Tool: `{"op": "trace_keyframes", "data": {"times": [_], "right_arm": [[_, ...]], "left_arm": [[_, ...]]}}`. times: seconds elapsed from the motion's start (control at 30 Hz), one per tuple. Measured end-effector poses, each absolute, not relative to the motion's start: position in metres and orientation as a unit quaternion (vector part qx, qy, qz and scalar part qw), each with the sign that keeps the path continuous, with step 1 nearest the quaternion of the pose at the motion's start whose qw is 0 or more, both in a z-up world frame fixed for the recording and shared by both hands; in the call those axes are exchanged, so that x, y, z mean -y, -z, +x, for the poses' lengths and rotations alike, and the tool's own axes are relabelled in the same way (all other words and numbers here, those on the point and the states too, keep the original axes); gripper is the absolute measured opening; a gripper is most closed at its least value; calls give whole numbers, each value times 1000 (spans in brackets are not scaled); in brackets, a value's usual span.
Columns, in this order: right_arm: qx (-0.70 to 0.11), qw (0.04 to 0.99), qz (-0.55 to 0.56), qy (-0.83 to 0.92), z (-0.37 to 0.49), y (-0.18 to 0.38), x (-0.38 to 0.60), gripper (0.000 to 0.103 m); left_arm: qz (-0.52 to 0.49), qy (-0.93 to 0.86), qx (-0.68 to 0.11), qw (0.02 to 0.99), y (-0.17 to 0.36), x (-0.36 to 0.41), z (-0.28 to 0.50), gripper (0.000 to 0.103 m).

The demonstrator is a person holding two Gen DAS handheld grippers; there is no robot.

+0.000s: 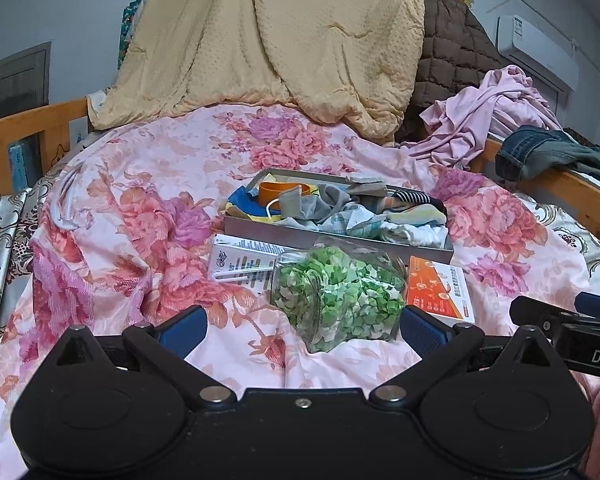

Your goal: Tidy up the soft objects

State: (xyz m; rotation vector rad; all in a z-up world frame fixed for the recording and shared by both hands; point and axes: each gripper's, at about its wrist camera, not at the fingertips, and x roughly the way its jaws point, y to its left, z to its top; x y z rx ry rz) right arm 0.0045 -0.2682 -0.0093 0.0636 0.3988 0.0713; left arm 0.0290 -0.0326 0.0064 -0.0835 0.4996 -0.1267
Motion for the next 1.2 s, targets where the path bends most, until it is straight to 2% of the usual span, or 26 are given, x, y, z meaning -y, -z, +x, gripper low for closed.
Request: {"op": "trace_keyframes", "data": {"times": [1.2], "right_arm": [[-253, 965, 41, -51, 23, 28, 254, 103]], "left_arm": [[-26, 25, -258, 965, 7, 32, 27, 102]]}}
